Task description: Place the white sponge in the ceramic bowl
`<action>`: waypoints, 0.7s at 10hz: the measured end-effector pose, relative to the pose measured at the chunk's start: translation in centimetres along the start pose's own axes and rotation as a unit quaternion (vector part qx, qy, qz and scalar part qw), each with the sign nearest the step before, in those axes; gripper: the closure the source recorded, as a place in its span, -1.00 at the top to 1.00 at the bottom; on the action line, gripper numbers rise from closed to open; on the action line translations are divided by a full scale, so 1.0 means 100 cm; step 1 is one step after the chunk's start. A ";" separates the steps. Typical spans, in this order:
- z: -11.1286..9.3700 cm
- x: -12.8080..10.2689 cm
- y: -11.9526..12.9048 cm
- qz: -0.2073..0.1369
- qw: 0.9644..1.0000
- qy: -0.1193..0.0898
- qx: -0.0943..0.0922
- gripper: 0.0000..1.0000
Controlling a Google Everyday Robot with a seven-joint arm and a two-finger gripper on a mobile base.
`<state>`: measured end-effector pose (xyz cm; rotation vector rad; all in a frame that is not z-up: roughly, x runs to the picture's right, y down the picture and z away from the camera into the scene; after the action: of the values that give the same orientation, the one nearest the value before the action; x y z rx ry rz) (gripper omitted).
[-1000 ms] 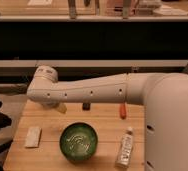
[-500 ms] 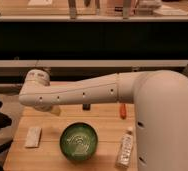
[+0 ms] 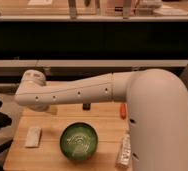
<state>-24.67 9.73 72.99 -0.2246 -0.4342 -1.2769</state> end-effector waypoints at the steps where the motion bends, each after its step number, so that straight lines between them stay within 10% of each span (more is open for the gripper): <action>1: 0.003 -0.003 -0.001 -0.009 1.000 -0.003 -0.001 0.60; 7: 0.020 -0.017 -0.014 -0.051 0.999 -0.018 0.002 0.60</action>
<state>-26.80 11.61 73.90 -0.2257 -0.4833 -1.3728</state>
